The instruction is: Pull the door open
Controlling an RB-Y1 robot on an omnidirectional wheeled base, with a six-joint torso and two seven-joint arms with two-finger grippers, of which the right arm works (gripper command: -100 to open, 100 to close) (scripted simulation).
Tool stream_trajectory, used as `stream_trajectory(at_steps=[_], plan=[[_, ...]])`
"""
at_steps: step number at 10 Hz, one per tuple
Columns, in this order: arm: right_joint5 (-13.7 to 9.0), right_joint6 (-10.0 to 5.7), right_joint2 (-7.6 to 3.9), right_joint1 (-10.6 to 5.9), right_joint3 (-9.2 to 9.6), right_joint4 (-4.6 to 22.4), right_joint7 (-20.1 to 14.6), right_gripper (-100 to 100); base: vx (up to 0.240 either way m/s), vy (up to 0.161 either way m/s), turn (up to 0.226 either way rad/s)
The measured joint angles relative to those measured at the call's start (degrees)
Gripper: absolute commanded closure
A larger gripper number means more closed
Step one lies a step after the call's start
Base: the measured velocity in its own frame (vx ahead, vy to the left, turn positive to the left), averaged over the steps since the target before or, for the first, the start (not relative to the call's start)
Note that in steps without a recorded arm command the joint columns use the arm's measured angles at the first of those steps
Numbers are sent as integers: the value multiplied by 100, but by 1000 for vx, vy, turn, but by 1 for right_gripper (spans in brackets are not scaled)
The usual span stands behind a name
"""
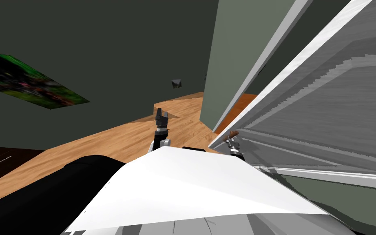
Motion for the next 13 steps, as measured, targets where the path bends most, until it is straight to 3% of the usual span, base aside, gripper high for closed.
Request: stream_trajectory(at_steps=[3, 4, 13], plan=[[150, -117, -123, 148, 221, -132, -185, 100, -171, -20, 33], [162, -112, -117, 162, 242, -134, -194, 100, -149, -46, 37], [541, -557, -377, 460, 746, -295, -559, 100, -169, -47, 38]])
